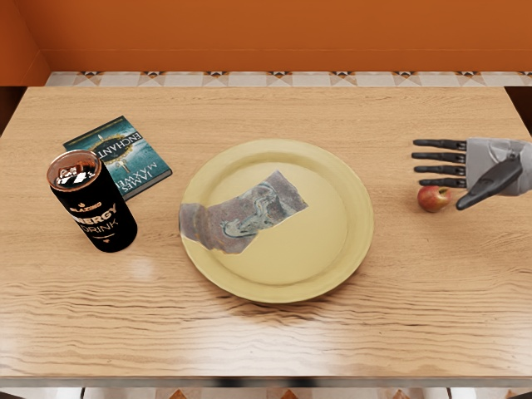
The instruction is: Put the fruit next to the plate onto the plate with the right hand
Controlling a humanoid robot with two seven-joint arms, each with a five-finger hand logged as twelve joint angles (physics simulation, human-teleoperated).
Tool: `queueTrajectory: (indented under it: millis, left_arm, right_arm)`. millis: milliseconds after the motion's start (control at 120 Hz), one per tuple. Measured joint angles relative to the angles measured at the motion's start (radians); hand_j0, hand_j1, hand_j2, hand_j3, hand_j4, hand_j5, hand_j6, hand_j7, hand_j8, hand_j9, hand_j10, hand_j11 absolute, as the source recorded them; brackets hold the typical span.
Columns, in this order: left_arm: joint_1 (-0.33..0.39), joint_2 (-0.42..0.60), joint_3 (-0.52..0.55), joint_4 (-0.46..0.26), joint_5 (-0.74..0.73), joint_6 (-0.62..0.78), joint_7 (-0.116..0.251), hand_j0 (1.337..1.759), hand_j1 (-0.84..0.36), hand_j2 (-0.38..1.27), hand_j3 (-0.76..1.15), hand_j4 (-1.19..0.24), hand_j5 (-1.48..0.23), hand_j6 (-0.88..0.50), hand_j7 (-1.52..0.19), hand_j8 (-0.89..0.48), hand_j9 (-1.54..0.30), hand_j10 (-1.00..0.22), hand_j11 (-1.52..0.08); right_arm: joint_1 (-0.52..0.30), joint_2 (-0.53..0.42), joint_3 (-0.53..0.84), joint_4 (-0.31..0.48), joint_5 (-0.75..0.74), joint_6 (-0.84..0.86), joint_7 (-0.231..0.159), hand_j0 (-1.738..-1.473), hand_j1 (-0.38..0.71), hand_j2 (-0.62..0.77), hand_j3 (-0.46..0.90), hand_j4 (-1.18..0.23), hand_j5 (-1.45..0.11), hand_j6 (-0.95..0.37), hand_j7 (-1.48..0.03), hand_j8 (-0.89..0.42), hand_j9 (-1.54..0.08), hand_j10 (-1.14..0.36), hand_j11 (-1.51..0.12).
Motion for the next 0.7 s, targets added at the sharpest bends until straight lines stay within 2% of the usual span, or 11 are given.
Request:
queueTrajectory:
  millis: [225, 383, 425, 475, 558, 700]
  left_arm:
    - [0.003, 0.000, -0.001, 0.001, 0.000, 0.000, 0.000, 1.658, 0.33, 0.00, 0.00, -0.02, -0.02, -0.02, -0.02, -0.02, -0.02, -0.02, -0.02]
    - [0.006, 0.000, -0.001, 0.001, 0.000, 0.000, 0.000, 1.658, 0.33, 0.00, 0.00, -0.02, -0.02, -0.02, -0.02, -0.02, -0.02, -0.02, -0.02]
    - [0.006, 0.000, -0.002, 0.001, 0.000, 0.000, 0.000, 1.658, 0.33, 0.00, 0.00, -0.02, -0.02, -0.02, -0.02, -0.02, -0.02, -0.02, -0.02]
    - [0.015, 0.000, -0.002, 0.001, 0.000, 0.000, 0.000, 1.658, 0.33, 0.00, 0.00, -0.02, -0.02, -0.02, -0.02, -0.02, -0.02, -0.02, -0.02]
    - [0.020, 0.000, -0.003, 0.001, 0.000, 0.000, 0.000, 1.658, 0.33, 0.00, 0.00, -0.02, -0.02, -0.02, -0.02, -0.02, -0.02, -0.02, -0.02]
    - [0.026, 0.000, -0.002, 0.000, 0.000, 0.000, 0.000, 1.658, 0.33, 0.00, 0.00, -0.02, -0.02, -0.02, -0.02, -0.02, -0.02, -0.02, -0.02]
  right_arm:
    - [0.003, -0.016, -0.002, -0.003, -0.012, 0.000, -0.005, -1.658, -0.35, 0.00, 0.00, 0.00, 0.00, 0.00, 0.00, 0.00, 0.00, 0.00, 0.00]
    - [0.045, -0.109, -0.002, 0.024, -0.196, 0.000, -0.020, -1.658, -0.35, 0.00, 0.00, 0.00, 0.00, 0.00, 0.00, 0.00, 0.00, 0.00, 0.00]
    - [0.068, -0.148, -0.005, 0.066, -0.247, 0.000, -0.045, -1.658, -0.35, 0.00, 0.00, 0.00, 0.00, 0.00, 0.00, 0.00, 0.00, 0.00, 0.00]
    - [0.101, -0.190, -0.009, 0.159, -0.331, 0.000, -0.079, -1.658, -0.35, 0.00, 0.00, 0.00, 0.00, 0.00, 0.00, 0.00, 0.00, 0.00, 0.00]
    - [0.145, -0.222, -0.022, 0.263, -0.455, -0.007, -0.110, -1.658, -0.35, 0.00, 0.00, 0.00, 0.00, 0.00, 0.00, 0.00, 0.00, 0.00, 0.00]
    - [0.237, -0.107, -0.135, 0.336, -0.681, -0.185, -0.129, -1.658, -0.35, 0.00, 0.00, 0.00, 0.00, -0.01, 0.00, 0.00, 0.00, 0.00, 0.00]
